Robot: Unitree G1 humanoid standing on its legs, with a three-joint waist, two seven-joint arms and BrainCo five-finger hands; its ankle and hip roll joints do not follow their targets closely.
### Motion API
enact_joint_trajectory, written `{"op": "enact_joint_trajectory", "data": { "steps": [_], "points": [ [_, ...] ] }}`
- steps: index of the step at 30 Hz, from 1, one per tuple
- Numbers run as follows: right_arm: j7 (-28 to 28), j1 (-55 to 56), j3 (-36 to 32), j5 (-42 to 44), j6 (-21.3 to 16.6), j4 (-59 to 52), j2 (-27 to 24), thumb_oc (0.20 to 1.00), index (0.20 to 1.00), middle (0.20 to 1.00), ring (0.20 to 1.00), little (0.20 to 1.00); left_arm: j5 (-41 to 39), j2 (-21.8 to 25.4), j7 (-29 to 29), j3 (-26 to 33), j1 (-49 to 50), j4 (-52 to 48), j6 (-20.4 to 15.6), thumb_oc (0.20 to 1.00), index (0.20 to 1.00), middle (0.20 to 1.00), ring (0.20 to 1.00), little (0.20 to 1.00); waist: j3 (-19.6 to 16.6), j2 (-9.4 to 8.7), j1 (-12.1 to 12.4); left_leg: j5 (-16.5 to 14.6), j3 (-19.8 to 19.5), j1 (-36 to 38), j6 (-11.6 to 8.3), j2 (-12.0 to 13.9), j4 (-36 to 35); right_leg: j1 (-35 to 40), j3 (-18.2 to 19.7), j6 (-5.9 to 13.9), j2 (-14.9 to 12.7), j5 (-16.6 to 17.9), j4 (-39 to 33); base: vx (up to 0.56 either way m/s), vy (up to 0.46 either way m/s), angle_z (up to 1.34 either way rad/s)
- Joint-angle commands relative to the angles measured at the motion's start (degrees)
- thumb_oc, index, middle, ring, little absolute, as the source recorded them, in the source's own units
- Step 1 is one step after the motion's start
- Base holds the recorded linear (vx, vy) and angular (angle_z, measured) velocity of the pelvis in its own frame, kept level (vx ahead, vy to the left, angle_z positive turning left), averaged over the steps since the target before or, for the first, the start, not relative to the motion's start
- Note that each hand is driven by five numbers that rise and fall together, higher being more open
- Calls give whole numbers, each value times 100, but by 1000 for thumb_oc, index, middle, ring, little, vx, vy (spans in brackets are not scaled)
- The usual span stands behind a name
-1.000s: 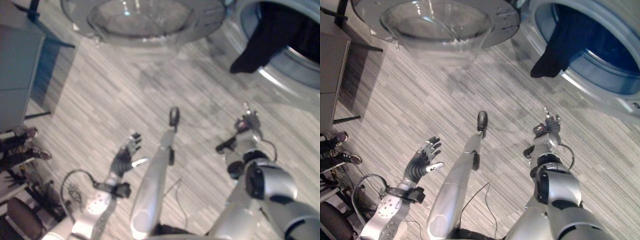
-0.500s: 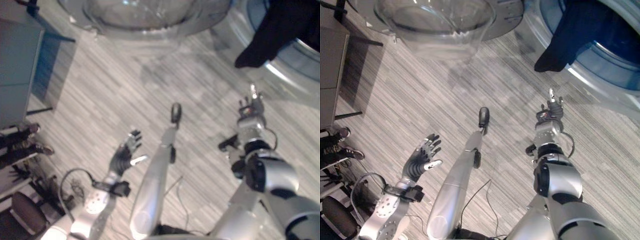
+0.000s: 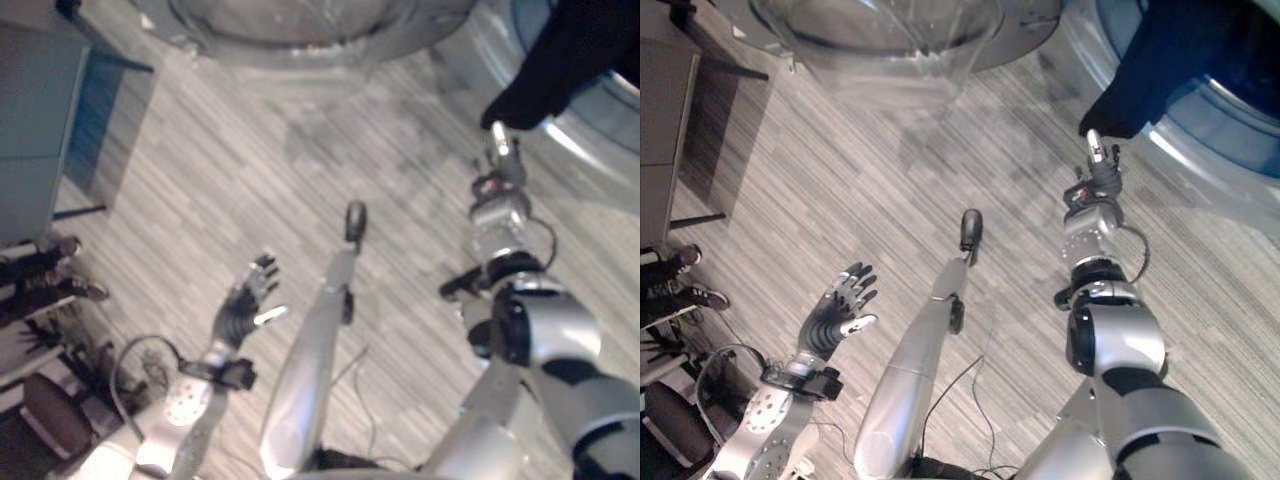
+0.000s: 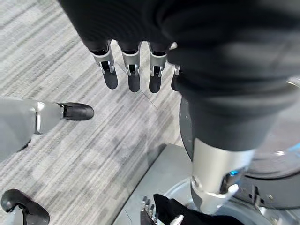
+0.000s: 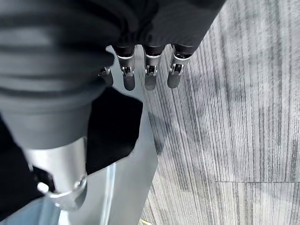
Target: Grab the laundry basket,head to the washer,open it,put in the laundry and shut it.
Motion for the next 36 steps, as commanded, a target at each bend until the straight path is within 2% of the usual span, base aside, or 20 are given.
{"op": "enact_joint_trajectory", "data": {
  "steps": [1, 11, 29, 30, 31, 32, 36],
  "points": [
    [-69, 8, 159, -144, -179, -108, -518, 1000, 1000, 1000, 1000, 1000, -141, 134, -44, -45, 94, -436, -230, 1000, 1000, 1000, 1000, 1000, 123, 605, 98, -1163, 33, -261, -202, 430, 1019, 116, 84, 433, 567, 652, -1043, 0, 0, 0],
    [-210, -205, 370, -178, -190, 38, -1017, 1000, 1000, 1000, 1000, 1000, -200, 142, 43, 210, 237, -524, -237, 1000, 1000, 1000, 1000, 1000, 123, 617, 52, -1137, 38, -399, -234, 438, 991, -71, 173, 437, 566, 639, -998, 0, 0, 0],
    [-318, -638, 858, -210, -204, 6, -1211, 1000, 1000, 1000, 1000, 1000, -246, 232, 99, 250, 362, -605, -265, 1000, 1000, 1000, 1000, 1000, 123, 542, 39, -1100, -4, -461, -273, 525, 927, -125, 87, 471, 624, 639, -989, 0, 0, 0],
    [-330, -675, 887, -215, -203, 13, -1215, 956, 956, 956, 956, 956, -270, 220, 105, 252, 356, -614, -270, 1000, 1000, 1000, 1000, 1000, 123, 548, 48, -1095, -11, -466, -279, 527, 913, -125, 77, 471, 620, 630, -994, 0, 0, 0],
    [-329, -722, 924, -221, -187, 2, -1218, 777, 777, 777, 777, 777, -288, 221, 107, 254, 336, -616, -271, 1000, 1000, 1000, 1000, 1000, 123, 546, 61, -1096, -15, -466, -282, 524, 914, -127, 73, 470, 618, 624, -994, 0, 0, 0],
    [-338, -796, 1022, -266, -171, 0, -1220, 203, 203, 203, 203, 203, -314, 239, 112, 244, 316, -649, -286, 1000, 1000, 1000, 1000, 1000, 123, 537, 87, -1100, -24, -487, -284, 524, 916, -139, 60, 471, 610, 614, -986, 0, 0, 0],
    [-362, -862, 1084, -310, -153, -4, -1206, 200, 200, 200, 200, 200, -326, 265, 125, 252, 306, -699, -288, 1000, 1000, 1000, 1000, 1000, 123, 531, 113, -1092, -30, -519, -295, 525, 918, -158, 45, 468, 608, 603, -970, 0, 0, 0]
  ]
}}
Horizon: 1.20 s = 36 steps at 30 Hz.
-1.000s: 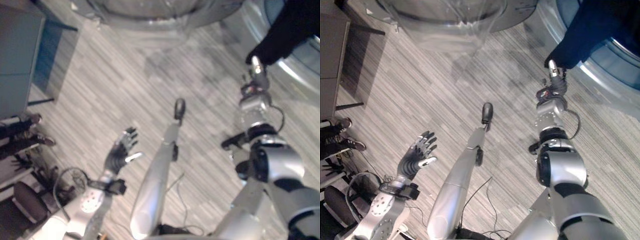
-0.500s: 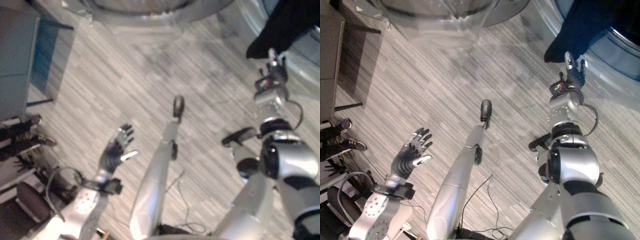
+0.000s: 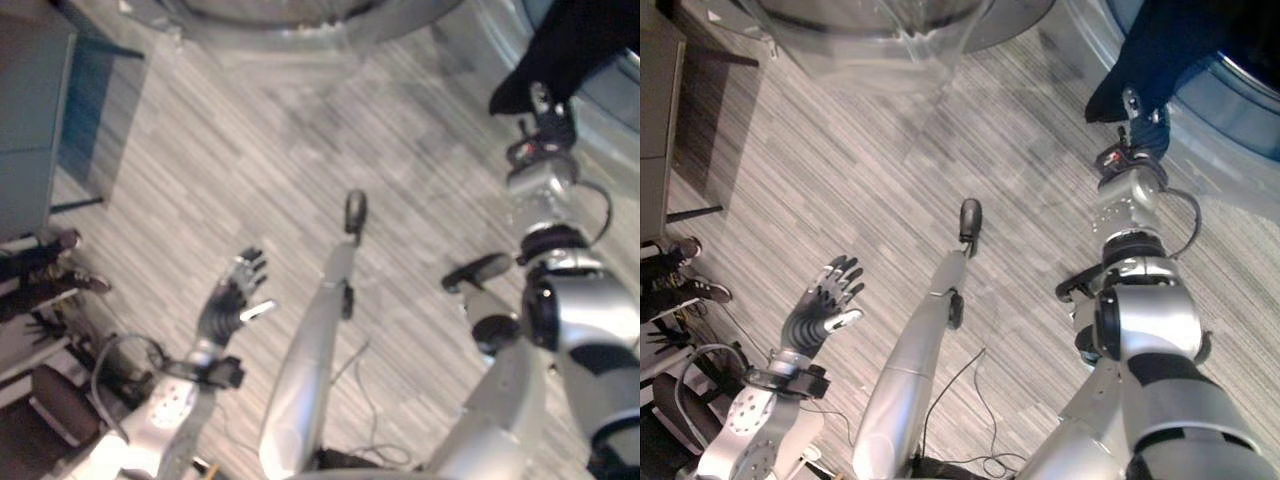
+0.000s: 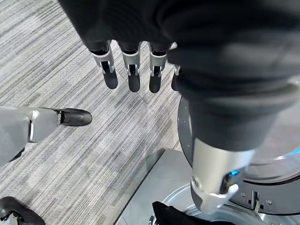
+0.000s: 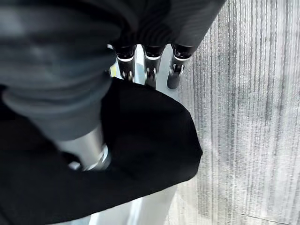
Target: Grab the laundry basket,head to the washer,open it,put in the laundry and shut it.
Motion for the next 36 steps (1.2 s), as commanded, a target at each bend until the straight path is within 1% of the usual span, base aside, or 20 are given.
{"op": "enact_joint_trajectory", "data": {
  "steps": [1, 11, 17, 20, 22, 25, 26, 27, 29, 31, 33, 34, 36],
  "points": [
    [25, -222, 341, -92, -108, -218, -427, 200, 200, 200, 200, 200, -116, 98, 98, -34, 146, -358, -237, 1000, 1000, 1000, 1000, 1000, 123, 530, 148, -1113, -3, -233, -269, 476, 913, 182, 26, 549, 600, 661, -1130, 0, 0, 0],
    [-28, -223, 342, -93, -169, -351, -340, 200, 200, 200, 200, 200, -195, 46, 136, 113, 182, -398, -276, 1000, 1000, 1000, 1000, 1000, 123, 525, 185, -1116, -32, -277, -256, 454, 913, 132, 73, 545, 615, 659, -1090, 4, 22, 2],
    [-92, -201, 326, -36, -304, -682, -160, 200, 200, 200, 200, 200, -202, -25, 128, 119, 239, -365, -270, 1000, 1000, 1000, 1000, 1000, 123, 470, 153, -1133, 6, -154, -255, 463, 867, 253, 111, 556, 667, 743, -1185, 2, 1, -1],
    [-252, -23, 139, 19, -555, -1710, 171, 200, 200, 200, 200, 200, -240, -165, 110, 108, 189, -291, -240, 1000, 1000, 1000, 1000, 1000, 123, 312, 40, -1197, 159, 569, -251, 450, 660, 806, 122, 573, 738, 884, -1437, 5, -7, -12],
    [-302, 80, 73, 0, -599, -1979, 243, 200, 200, 200, 200, 200, -251, -198, 99, 114, 184, -275, -226, 1000, 1000, 1000, 1000, 1000, 123, 280, 20, -1188, 186, 746, -258, 446, 585, 949, 115, 581, 757, 903, -1510, -5, -5, -7],
    [-421, 246, -129, -7, -742, -2620, 476, 200, 200, 200, 200, 200, -271, -226, 54, 151, 164, -210, -189, 1000, 1000, 1000, 1000, 1000, 123, 151, -6, -1126, 263, 1356, -302, 447, 251, 1517, 86, 574, 877, 931, -1871, -8, -18, -11],
    [-487, 115, -193, -2, -806, -2728, 515, 200, 200, 200, 200, 200, -294, -248, 42, 176, 136, -157, -160, 1000, 1000, 1000, 1000, 1000, 123, 100, -3, -1095, 315, 1649, -327, 437, 110, 1797, 54, 581, 924, 932, -2016, 16, -21, -12],
    [-534, 37, -202, -23, -825, -2766, 541, 200, 200, 200, 200, 200, -302, -235, 18, 175, 143, -133, -142, 1000, 1000, 1000, 1000, 1000, 123, 85, 13, -1055, 334, 1848, -356, 434, -18, 1984, 37, 595, 961, 938, -2135, 22, -19, -15],
    [-686, -154, -175, -103, -861, -2721, 442, 200, 200, 200, 200, 200, -314, -180, 2, 216, 182, -106, -130, 1000, 1000, 1000, 1000, 1000, 123, 60, 49, -963, 348, 2160, -411, 442, -238, 2289, 4, 606, 1025, 957, -2331, 23, -19, -16],
    [-808, -274, -142, -172, -885, -2571, 346, 200, 200, 200, 200, 200, -306, -140, -2, 229, 206, -93, -126, 1000, 1000, 1000, 1000, 1000, 123, 81, 74, -917, 363, 2290, -436, 463, -346, 2408, -18, 617, 1046, 971, -2393, 18, -1, -8],
    [-1001, -473, -87, -308, -851, -2253, 130, 200, 200, 200, 200, 200, -311, -103, 15, 264, 258, -75, -132, 1000, 1000, 1000, 1000, 1000, 123, 124, 90, -887, 355, 2426, -450, 464, -404, 2503, 7, 616, 1035, 953, -2385, 0, 0, 0],
    [-1140, -675, 41, -415, -756, -1773, -184, 200, 200, 200, 200, 200, -287, -42, 41, 279, 279, -45, -126, 1000, 1000, 1000, 1000, 1000, 123, 165, 111, -867, 338, 2462, -462, 457, -404, 2526, 21, 604, 1010, 926, -2344, 20, 4, 3],
    [-1244, -863, 94, -510, -668, -1349, -414, 200, 200, 200, 200, 200, -255, 2, 80, 261, 299, -81, -128, 1000, 1000, 1000, 1000, 1000, 123, 235, 132, -847, 314, 2428, -472, 447, -421, 2488, 11, 598, 994, 894, -2303, 0, 0, 0]
  ]
}}
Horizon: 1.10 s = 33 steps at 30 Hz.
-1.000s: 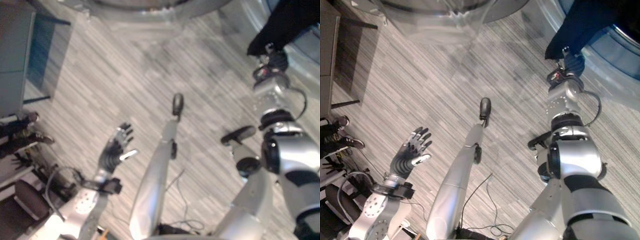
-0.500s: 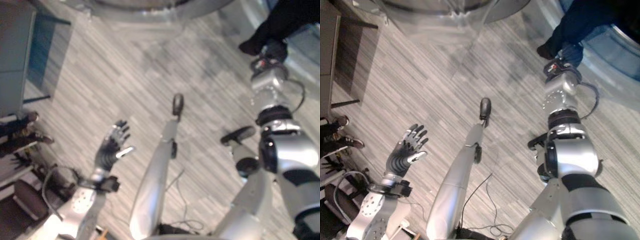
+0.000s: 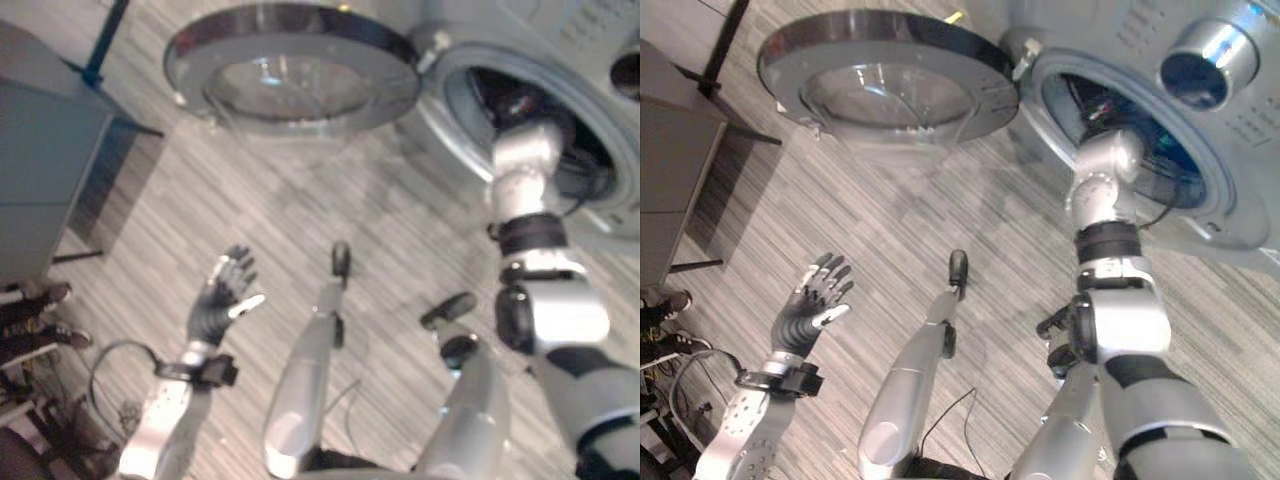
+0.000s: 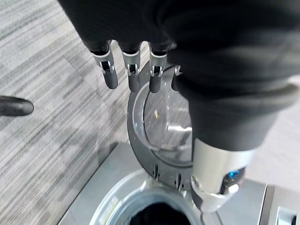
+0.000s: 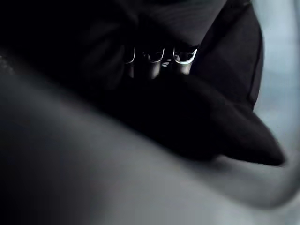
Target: Grab the laundry basket,head to the washer,open it,put in the laundry and shut it.
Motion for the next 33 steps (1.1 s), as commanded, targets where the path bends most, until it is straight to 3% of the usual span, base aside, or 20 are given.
{"op": "enact_joint_trajectory", "data": {
  "steps": [1, 6, 9, 11, 13, 16, 25, 33],
  "points": [
    [-315, -761, 348, -367, -141, 158, -747, 200, 200, 200, 200, 200, -16, 192, 105, -142, 184, -141, -196, 1000, 1000, 1000, 1000, 1000, 132, 286, 198, -948, 7, 264, -430, 248, 257, 449, -1, 438, 494, 587, -1364, 0, 0, 0],
    [-535, -853, 197, -429, -132, 641, -911, 200, 200, 200, 200, 200, 80, 246, 165, -151, 199, -232, -194, 1000, 1000, 1000, 1000, 1000, 132, 391, 216, -836, -55, 120, -448, 243, 133, 297, -42, 438, 443, 540, -1309, 3, -5, 7],
    [-930, -1025, -37, -263, -76, 1442, -1330, 200, 200, 200, 200, 200, 315, 303, 285, -134, 178, -329, -148, 1000, 1000, 1000, 1000, 1000, 132, 522, 226, -646, -131, -19, -484, 256, -189, 66, -106, 459, 395, 470, -1287, 3, 12, 14],
    [-937, -1086, 10, -240, -68, 1455, -1376, 1000, 1000, 1000, 1000, 1000, 352, 302, 319, -137, 137, -354, -145, 1000, 1000, 1000, 1000, 1000, 132, 529, 230, -587, -139, -57, -490, 258, -251, -1, -102, 457, 394, 457, -1278, 6, 16, 11],
    [-1026, -1042, 6, -348, -131, 834, -1279, 1000, 1000, 1000, 1000, 1000, 432, 248, 372, -128, 83, -403, -189, 1000, 1000, 1000, 1000, 1000, 132, 550, 255, -491, -147, -156, -497, 261, -359, -156, -91, 441, 398, 426, -1260, 7, 4, -2],
    [-1008, -705, -307, -317, -599, -421, -1009, 1000, 1000, 1000, 1000, 1000, 332, 179, 316, -120, 140, -393, -317, 1000, 1000, 1000, 1000, 1000, 132, 617, 288, -442, -191, -159, -497, 230, -397, -274, -11, 420, 401, 363, -1148, 10, 11, -8],
    [-145, 123, -530, 218, -591, -859, -457, 1000, 1000, 1000, 1000, 1000, 3, -19, 179, -135, 263, -260, -283, 1000, 1000, 1000, 1000, 1000, 132, 574, 205, -505, -110, 19, -483, 238, -348, -218, 127, 385, 461, 387, -1045, 7, 3, -1],
    [-225, 284, -705, 154, -406, -88, -343, 1000, 1000, 1000, 1000, 1000, -137, 64, 133, -69, 411, -155, -187, 1000, 1000, 1000, 1000, 1000, 132, 558, 113, -600, -21, 205, -459, 244, -256, -20, 172, 378, 479, 426, -1090, -2, 3, -1]
  ]
}}
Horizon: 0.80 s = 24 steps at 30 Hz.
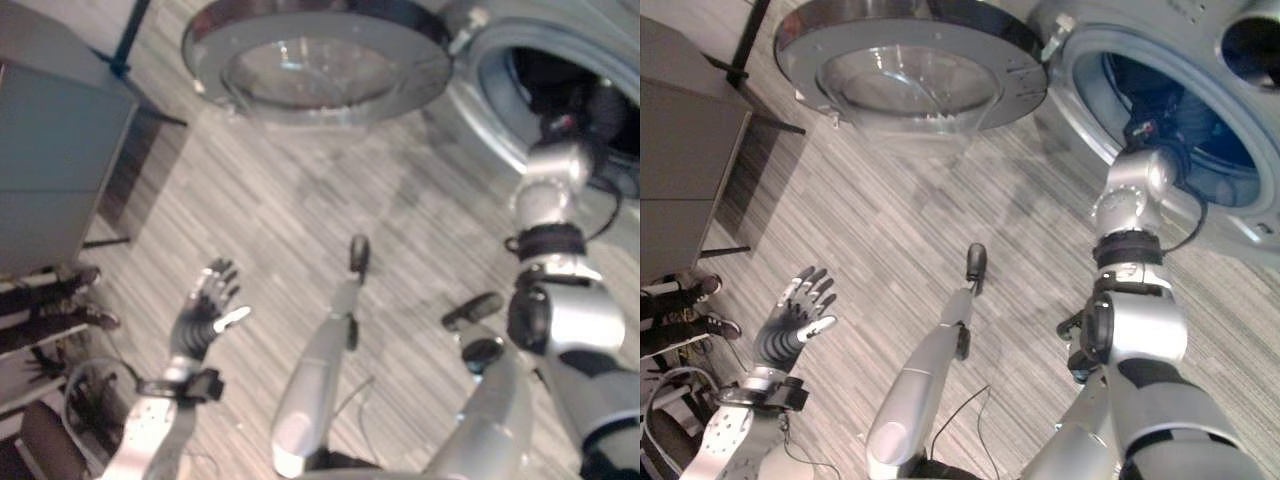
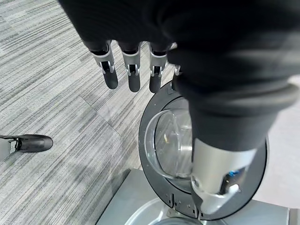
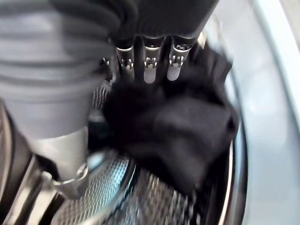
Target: Grab the laundry basket,head to the washer,open it,put in the laundry and shut it.
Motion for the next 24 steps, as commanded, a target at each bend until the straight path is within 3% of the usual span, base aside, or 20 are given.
{"op": "enact_joint_trajectory", "data": {
  "steps": [1, 4, 6, 9, 15, 24],
  "points": [
    [-19, -145, 224, -105, 7, -169, -411, 1000, 1000, 1000, 1000, 1000, -159, -48, -33, -222, -153, 70, -116, 1000, 1000, 1000, 1000, 1000, 310, 281, 46, -892, 67, 415, -513, 347, 270, 532, 57, 316, 659, 576, -1424, -10, 6, -7],
    [6, 265, 206, -340, 158, -284, -186, 1000, 1000, 1000, 1000, 1000, -108, -40, -30, -226, -173, 98, -113, 1000, 1000, 1000, 1000, 1000, 310, 230, -1, -919, 93, 490, -493, 354, 275, 622, 44, 323, 669, 627, -1487, -10, 0, -8],
    [98, 900, 328, -706, 264, -949, 118, 1000, 1000, 1000, 1000, 1000, -45, -55, -41, -183, -164, 72, -130, 1000, 1000, 1000, 1000, 1000, 310, 169, -58, -939, 119, 570, -482, 355, 283, 705, 52, 332, 679, 674, -1531, -13, 1, -5],
    [466, 1827, 532, -1004, 409, -1857, 522, 1000, 1000, 1000, 1000, 1000, 29, -81, -121, -97, -160, 59, -184, 1000, 1000, 1000, 1000, 1000, 310, 59, -116, -976, 163, 722, -475, 351, 282, 869, 64, 336, 711, 703, -1621, 0, 0, 0],
    [1142, 3417, 956, -1181, 771, -2667, 1112, 1000, 1000, 1000, 1000, 1000, 72, -124, -198, 62, -66, 201, -227, 1000, 1000, 1000, 1000, 1000, 310, -220, -302, -997, 310, 1137, -435, 360, 243, 1384, 44, 357, 799, 877, -1970, -5, 3, -1],
    [1736, 5176, 781, -1265, 1263, -1892, 1928, 1000, 1000, 1000, 1000, 1000, 413, -231, -130, 290, -81, 380, -172, 1000, 1000, 1000, 1000, 1000, 310, -594, -592, -1203, 609, 2238, -364, 393, 226, 2501, 60, 442, 844, 1036, -2394, 6, 23, -15]
  ]
}}
